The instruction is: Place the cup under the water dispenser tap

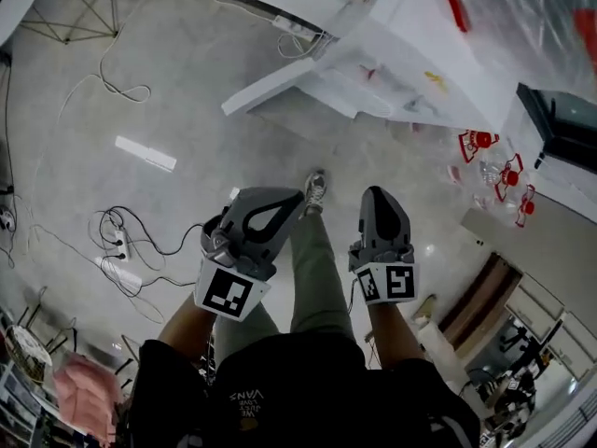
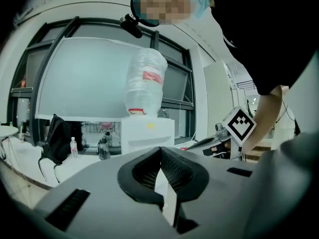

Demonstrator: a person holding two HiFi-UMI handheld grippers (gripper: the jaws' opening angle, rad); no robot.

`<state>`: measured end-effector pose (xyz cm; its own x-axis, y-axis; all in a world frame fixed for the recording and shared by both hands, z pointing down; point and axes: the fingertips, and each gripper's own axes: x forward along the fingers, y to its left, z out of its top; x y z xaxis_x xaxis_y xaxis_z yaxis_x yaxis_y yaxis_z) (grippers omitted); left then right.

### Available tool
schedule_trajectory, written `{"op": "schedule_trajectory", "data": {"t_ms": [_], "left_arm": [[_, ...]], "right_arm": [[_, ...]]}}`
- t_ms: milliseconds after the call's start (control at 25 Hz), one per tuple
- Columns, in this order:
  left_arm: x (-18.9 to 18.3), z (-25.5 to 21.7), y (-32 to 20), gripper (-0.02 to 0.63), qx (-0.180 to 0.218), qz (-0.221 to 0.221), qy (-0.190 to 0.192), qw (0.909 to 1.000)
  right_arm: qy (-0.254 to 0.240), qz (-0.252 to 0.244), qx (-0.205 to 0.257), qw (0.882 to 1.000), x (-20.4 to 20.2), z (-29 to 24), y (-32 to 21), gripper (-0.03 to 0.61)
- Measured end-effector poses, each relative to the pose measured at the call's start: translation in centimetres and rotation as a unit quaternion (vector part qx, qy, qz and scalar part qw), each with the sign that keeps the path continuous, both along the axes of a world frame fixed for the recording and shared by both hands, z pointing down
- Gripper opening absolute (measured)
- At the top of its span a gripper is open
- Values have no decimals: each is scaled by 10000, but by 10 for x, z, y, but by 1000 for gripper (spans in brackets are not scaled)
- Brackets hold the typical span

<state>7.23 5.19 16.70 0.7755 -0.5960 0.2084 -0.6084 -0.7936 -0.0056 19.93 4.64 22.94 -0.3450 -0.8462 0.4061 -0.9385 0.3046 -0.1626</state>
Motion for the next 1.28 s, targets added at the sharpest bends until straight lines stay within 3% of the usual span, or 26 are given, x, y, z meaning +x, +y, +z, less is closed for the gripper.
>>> {"op": "schedule_trajectory", "data": {"t_ms": [280, 680, 920, 1280], "left_arm": [[-13, 88, -4, 18, -96, -145, 56, 9998], [-24, 201, 8, 18, -222, -235, 149, 9994], [-28, 255, 14, 18, -319, -347, 98, 9988], [-23, 303, 4, 19, -406, -664, 161, 9968]], "right_arm": [[35, 50, -81, 9999, -1, 108, -28, 44], [429, -348, -655, 9963, -6, 282, -49, 44], [920, -576, -1133, 9876, 16, 376, -58, 45], [1382, -989, -1597, 9724, 29, 472, -97, 46]]}}
